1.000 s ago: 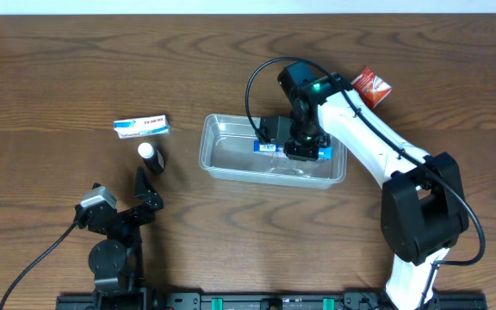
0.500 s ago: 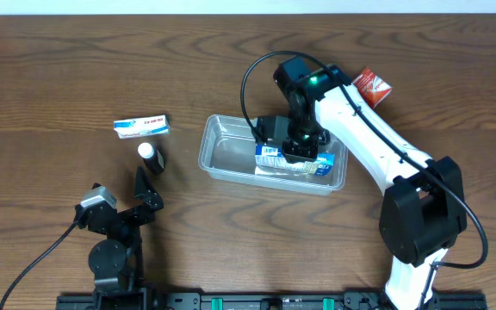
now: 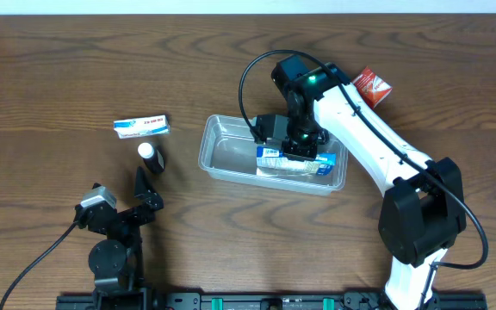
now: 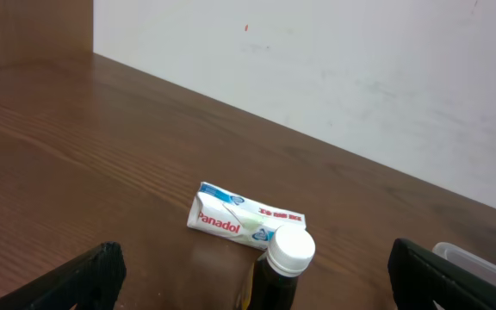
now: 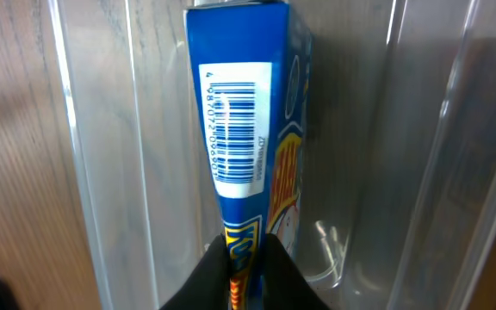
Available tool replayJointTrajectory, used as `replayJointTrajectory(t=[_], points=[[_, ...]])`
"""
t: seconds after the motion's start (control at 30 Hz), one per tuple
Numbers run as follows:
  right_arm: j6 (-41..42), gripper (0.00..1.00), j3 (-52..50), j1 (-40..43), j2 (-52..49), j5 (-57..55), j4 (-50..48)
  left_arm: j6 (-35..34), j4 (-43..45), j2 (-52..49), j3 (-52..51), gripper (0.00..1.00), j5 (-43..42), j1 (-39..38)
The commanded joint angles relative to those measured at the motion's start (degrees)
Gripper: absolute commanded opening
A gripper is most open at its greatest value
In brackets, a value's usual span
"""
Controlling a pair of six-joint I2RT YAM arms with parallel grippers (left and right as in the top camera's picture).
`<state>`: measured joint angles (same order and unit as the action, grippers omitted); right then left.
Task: Pack container
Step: 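Lower the blue box into the container and open the right gripper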
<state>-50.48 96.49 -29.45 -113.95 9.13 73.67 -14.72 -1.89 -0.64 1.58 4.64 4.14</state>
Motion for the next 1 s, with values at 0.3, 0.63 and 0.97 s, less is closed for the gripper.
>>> replayJointTrajectory(t=[0.3, 0.63, 0.97], points=[[0.4, 0.09, 1.0, -1.6, 1.2, -3.0, 1.9, 0.9, -1.9, 0.0, -1.4, 0.98, 0.5, 0.3], [2.2, 0.08, 1.0, -1.6, 1.2, -12.0, -2.9, 0.9, -1.9, 0.0, -1.4, 0.98, 0.5, 0.3], [2.0, 0.01, 1.0, -1.2, 1.2, -13.6, -10.2, 0.9, -1.9, 0.0, -1.4, 0.98, 0.5, 0.3]])
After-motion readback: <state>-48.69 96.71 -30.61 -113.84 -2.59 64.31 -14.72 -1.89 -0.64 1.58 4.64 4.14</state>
